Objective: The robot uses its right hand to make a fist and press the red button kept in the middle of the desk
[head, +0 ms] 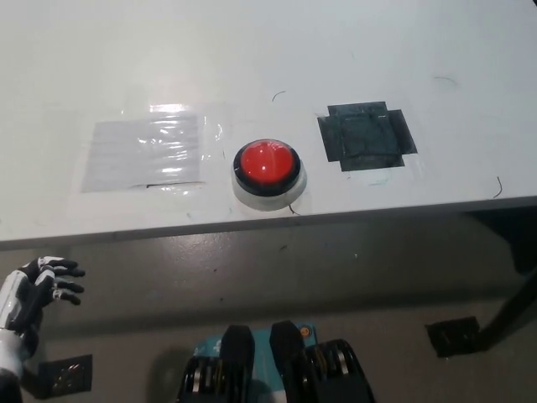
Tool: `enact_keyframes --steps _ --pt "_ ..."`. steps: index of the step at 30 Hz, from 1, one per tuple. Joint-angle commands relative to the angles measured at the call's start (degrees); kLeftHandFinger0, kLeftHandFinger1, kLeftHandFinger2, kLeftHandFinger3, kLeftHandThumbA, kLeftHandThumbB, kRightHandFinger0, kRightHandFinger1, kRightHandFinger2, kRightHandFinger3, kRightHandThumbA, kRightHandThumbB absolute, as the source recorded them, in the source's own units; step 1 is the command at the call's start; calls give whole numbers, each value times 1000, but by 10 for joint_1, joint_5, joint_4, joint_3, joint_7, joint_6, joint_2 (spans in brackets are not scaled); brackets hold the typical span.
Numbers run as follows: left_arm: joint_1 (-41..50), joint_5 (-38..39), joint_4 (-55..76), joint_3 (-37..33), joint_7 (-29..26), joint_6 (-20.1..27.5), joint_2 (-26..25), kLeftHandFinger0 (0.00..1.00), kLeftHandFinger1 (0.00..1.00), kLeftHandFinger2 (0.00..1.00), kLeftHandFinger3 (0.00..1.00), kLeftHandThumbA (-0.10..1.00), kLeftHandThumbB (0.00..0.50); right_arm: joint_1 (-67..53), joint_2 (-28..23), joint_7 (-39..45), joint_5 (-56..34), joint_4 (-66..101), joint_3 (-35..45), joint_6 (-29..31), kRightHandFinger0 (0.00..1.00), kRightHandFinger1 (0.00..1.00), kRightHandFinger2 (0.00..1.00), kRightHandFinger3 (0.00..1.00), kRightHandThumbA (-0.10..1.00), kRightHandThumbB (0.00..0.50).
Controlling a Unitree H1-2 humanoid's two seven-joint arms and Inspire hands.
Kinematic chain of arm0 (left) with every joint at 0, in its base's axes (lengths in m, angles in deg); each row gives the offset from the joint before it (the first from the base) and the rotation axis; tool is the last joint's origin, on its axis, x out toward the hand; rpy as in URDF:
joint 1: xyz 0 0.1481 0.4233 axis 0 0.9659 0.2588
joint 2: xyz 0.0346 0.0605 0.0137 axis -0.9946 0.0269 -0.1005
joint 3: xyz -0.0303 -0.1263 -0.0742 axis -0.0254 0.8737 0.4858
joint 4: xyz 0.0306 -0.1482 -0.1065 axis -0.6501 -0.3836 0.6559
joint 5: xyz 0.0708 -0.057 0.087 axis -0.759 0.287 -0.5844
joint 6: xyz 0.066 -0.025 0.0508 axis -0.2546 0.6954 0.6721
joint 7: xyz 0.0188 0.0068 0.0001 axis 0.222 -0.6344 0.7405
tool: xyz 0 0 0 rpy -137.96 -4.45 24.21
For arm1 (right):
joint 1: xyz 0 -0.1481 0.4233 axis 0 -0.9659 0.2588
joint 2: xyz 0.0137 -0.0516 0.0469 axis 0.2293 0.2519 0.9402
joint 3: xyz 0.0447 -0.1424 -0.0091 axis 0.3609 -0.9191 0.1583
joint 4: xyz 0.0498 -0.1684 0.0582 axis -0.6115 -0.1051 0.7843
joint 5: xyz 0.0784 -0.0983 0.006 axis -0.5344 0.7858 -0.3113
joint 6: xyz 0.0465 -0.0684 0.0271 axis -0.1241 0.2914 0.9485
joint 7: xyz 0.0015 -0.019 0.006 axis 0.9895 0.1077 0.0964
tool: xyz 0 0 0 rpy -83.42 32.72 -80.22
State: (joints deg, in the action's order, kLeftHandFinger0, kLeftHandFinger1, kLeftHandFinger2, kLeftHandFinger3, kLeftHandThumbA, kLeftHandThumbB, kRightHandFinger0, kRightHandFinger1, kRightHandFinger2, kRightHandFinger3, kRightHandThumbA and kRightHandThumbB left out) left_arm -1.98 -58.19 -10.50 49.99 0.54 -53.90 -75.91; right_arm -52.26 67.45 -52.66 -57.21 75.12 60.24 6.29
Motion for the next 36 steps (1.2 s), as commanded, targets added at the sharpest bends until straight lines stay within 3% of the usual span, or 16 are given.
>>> enact_keyframes --steps 1,7,9,11,12,15,16,17,20,22,25,27,29,31,33,36 --pt "-10 2 3 0 10 25 -18 406 418 481 494 617 0 72 -17 0 -14 24 -16 -17 0 228 525 537 552 131" --pt "-8 -8 17 -4 -1 7 -18 419 433 506 511 628 30 175 -8 9 7 -2 -74 -6 0 241 528 516 617 129" --pt "-9 -5 16 -3 0 7 -18 373 402 489 514 618 34 216 16 -6 8 -10 -90 -16 0 249 555 511 599 179" --pt "-9 -1 14 -3 5 8 -18 373 397 478 509 609 36 225 23 0 10 -12 -102 -9 35 302 589 575 606 149" --pt "-10 0 13 -3 5 12 -18 342 372 444 488 600 33 233 27 5 15 -16 -113 -2 78 338 592 600 613 178" --pt "-12 6 13 -3 12 10 -22 312 343 407 440 599 23 256 36 14 35 -57 -144 23 134 305 419 524 640 208" --pt "-12 6 14 -3 12 9 -22 306 337 403 434 610 22 258 36 16 36 -64 -147 28 84 229 327 449 641 217" --pt "-11 8 12 -2 13 11 -22 400 409 468 492 610 27 268 48 15 48 -52 -169 23 152 297 369 477 633 248" --pt "-12 16 8 0 18 19 -20 360 379 452 499 587 20 281 71 17 50 -38 -198 15 200 321 373 439 626 235" --pt "-12 17 7 -1 20 24 -20 341 363 431 482 589 22 287 80 14 52 -38 -207 13 174 275 321 391 616 230" --pt "-9 16 29 0 5 -15 -13 329 355 421 466 593 52 299 117 6 56 -51 -225 5 11 54 108 203 569 250" --pt "-9 11 17 -2 8 5 -14 475 470 545 562 603 29 302 147 14 50 -75 -235 18 0 0 6 80 537 225" --pt "-10 8 21 -4 7 1 -14 493 488 563 576 612 36 301 162 18 50 -84 -240 25 0 0 0 15 531 218" --pt "-9 6 26 -4 4 -2 -13 349 378 471 524 630 61 303 176 27 46 -102 -243 41 0 0 0 0 514 202" --pt "-11 6 21 -5 8 4 -15 404 410 483 538 610 47 305 191 29 60 -124 -257 54 0 0 4 0 542 211" --pt "-13 8 16 -3 7 6 -14 381 388 458 510 595 65 309 210 26 77 -149 -277 64 0 54 145 61 540 207"
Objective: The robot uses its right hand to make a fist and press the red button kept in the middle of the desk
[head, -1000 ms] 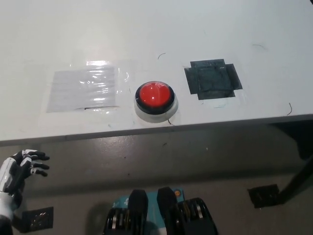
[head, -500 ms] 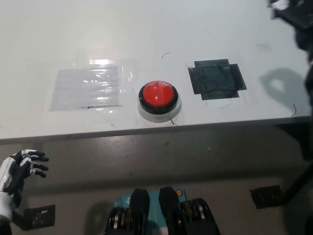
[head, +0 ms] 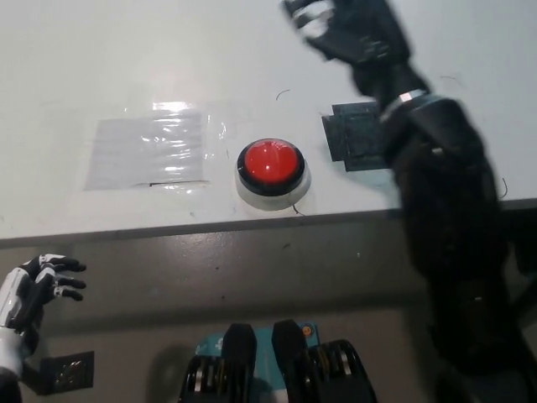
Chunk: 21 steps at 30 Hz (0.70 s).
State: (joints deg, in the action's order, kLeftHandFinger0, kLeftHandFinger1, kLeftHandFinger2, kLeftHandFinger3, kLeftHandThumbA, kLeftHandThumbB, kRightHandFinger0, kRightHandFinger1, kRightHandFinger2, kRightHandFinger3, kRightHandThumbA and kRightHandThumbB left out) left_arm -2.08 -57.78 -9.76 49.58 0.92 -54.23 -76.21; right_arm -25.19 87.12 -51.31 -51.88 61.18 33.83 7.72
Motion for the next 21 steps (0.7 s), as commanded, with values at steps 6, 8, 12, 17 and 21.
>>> enact_keyframes --steps 6,8,12,17,21 --pt "-15 1 11 -4 6 2 -14 379 388 459 514 629 52 55 46 21 27 -67 -27 69 0 109 224 40 520 203" --pt "-15 15 13 0 8 2 -10 357 360 436 517 582 45 57 56 36 36 -105 -43 86 0 116 244 62 513 142" --pt "-16 7 2 -3 13 19 -14 423 417 490 545 618 70 49 76 42 31 -147 -42 106 0 97 284 206 476 131" --pt "-17 6 2 -5 13 21 -12 355 368 445 497 594 65 19 85 53 30 -197 -36 150 0 0 214 100 478 119" --pt "-20 -11 6 -13 9 23 -19 509 500 590 626 649 67 2 85 58 25 -221 -27 175 0 0 216 124 446 69"
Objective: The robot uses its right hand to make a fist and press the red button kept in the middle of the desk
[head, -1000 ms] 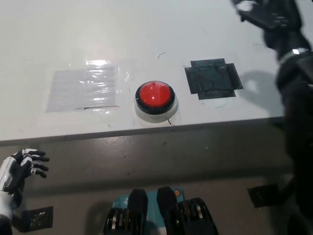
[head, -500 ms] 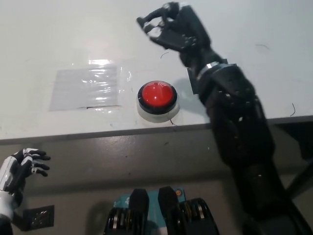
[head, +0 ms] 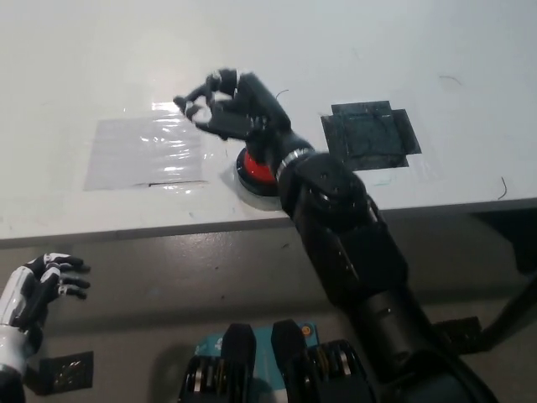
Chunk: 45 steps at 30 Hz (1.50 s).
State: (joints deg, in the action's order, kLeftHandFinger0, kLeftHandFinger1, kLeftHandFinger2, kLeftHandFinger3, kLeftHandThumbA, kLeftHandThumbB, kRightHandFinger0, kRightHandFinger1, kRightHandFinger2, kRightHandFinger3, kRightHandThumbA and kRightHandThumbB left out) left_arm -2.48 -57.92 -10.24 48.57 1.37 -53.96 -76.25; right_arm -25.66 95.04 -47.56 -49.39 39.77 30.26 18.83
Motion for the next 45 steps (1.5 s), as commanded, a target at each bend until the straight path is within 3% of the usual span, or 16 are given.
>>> enact_keyframes --steps 1,5,8,11,15,16,18,25,28,33,38,45 --pt "-16 -6 10 -3 6 19 -18 500 489 585 634 650 69 5 7 21 -1 -10 10 66 0 0 200 111 444 65" --pt "-21 2 12 -2 7 14 -17 484 467 542 599 628 57 -19 -2 30 -1 -22 14 73 0 0 194 126 449 36" --pt "-23 -4 10 -1 -1 13 -14 483 463 537 599 634 92 -41 -8 27 -2 -12 20 57 0 0 213 193 441 18" --pt "-24 2 11 0 2 12 -13 467 456 524 575 633 81 -54 -18 32 2 -11 21 62 0 0 279 287 472 5" --pt "-23 -10 16 -2 -7 7 -12 488 477 554 614 653 81 -64 -25 37 1 -13 22 63 0 0 291 310 487 1" --pt "-28 9 14 5 -3 5 -7 474 462 538 601 598 61 -66 -27 37 -2 -16 25 59 0 5 304 330 491 22" --pt "-35 5 9 3 -1 10 -11 457 450 527 599 621 67 -72 -26 33 -7 -17 33 45 0 15 312 342 479 4" --pt "-41 8 4 3 4 15 -12 455 436 505 572 647 78 -93 -21 24 -4 -37 47 35 0 0 249 241 476 9" --pt "-41 -4 5 0 -1 13 -14 453 433 500 569 669 88 -94 -21 23 -6 -33 49 23 0 1 260 247 485 22" --pt "-43 8 10 2 7 9 -16 444 439 511 566 638 43 -91 -18 22 -6 -34 51 29 0 0 256 235 467 6" --pt "-46 3 4 0 6 15 -18 468 442 514 587 651 86 -97 -15 25 -4 -36 49 29 0 7 291 231 461 15" --pt "-46 12 2 3 10 15 -16 446 428 504 574 632 70 -96 -17 24 -1 -45 48 28 0 8 305 257 502 40"
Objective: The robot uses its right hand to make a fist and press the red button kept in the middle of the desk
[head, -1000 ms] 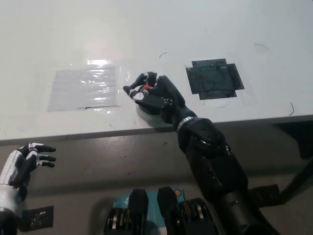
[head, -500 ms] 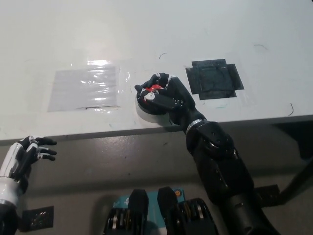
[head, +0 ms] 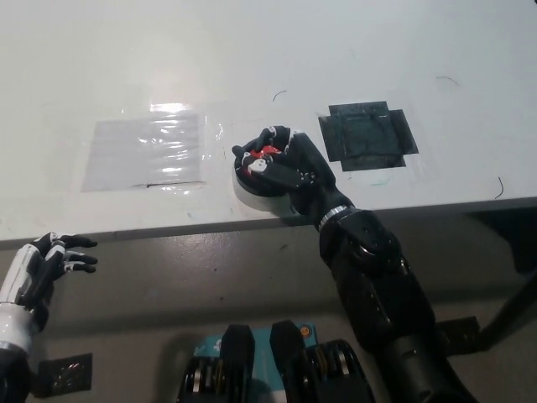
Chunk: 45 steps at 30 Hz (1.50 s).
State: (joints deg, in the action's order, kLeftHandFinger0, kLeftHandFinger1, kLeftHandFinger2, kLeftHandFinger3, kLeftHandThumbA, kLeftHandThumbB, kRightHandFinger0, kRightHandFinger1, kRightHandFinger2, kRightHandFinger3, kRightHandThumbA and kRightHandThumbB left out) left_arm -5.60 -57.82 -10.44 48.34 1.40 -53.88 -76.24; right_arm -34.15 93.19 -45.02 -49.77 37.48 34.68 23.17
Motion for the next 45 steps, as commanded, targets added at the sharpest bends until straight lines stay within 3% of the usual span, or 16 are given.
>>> enact_keyframes --steps 1,3,6,7,9,14,17,20,23,27,30,31,34,37,40,45 --pt "-15 10 5 5 9 14 -16 435 419 495 566 626 63 -10 2 -3 3 -17 4 -20 0 12 308 274 513 41" --pt "-10 10 10 5 8 11 -15 417 407 484 551 614 58 -9 3 -7 2 -15 6 -21 0 24 314 290 505 34" --pt "-9 -10 5 -3 6 23 -22 455 443 534 618 675 56 0 4 -6 0 -12 7 -25 0 3 290 267 488 36" --pt "-4 -8 12 -1 3 11 -21 478 457 545 625 667 72 5 3 -1 2 -6 4 -23 0 2 292 279 475 3" --pt "-2 -2 13 2 4 12 -19 487 457 529 595 637 69 22 -1 7 -7 5 8 -28 0 0 261 264 488 43" --pt "6 -10 16 1 1 8 -22 493 467 543 612 661 87 56 -10 -5 -16 63 22 -73 0 36 295 233 486 73" --pt "12 -4 10 2 8 18 -22 484 455 534 618 645 66 82 -16 -15 -23 109 36 -101 0 47 294 201 503 86" --pt "17 -8 16 3 1 6 -21 474 448 526 600 655 97 106 -24 -24 -33 152 54 -138 0 98 347 255 529 115" --pt "22 -2 19 5 3 9 -20 479 463 524 563 620 50 122 -41 -17 -41 200 66 -155 0 132 379 264 529 108" --pt "24 -2 25 4 3 1 -21 514 494 561 576 632 47 126 -57 -22 -49 242 80 -184 0 155 394 280 530 122" --pt "22 4 24 6 4 -3 -20 449 436 508 539 616 51 116 -74 -24 -60 284 97 -213 0 149 392 307 495 129" --pt "22 8 22 6 10 3 -21 437 431 499 530 610 29 108 -84 -21 -61 294 101 -216 0 176 417 334 495 139" --pt "21 -2 13 2 10 14 -25 459 455 507 527 632 35 90 -118 -1 -58 294 108 -193 0 223 461 402 524 129" --pt "24 7 15 7 12 12 -27 439 430 489 532 625 44 53 -145 -7 -67 345 128 -209 0 214 455 441 513 34" --pt "25 4 15 7 9 5 -29 453 438 491 527 631 57 16 -171 -14 -79 378 152 -218 22 286 498 498 527 43" --pt "26 0 18 6 5 0 -31 434 423 493 551 633 56 -36 -199 -19 -99 410 185 -218 29 316 480 520 533 58"
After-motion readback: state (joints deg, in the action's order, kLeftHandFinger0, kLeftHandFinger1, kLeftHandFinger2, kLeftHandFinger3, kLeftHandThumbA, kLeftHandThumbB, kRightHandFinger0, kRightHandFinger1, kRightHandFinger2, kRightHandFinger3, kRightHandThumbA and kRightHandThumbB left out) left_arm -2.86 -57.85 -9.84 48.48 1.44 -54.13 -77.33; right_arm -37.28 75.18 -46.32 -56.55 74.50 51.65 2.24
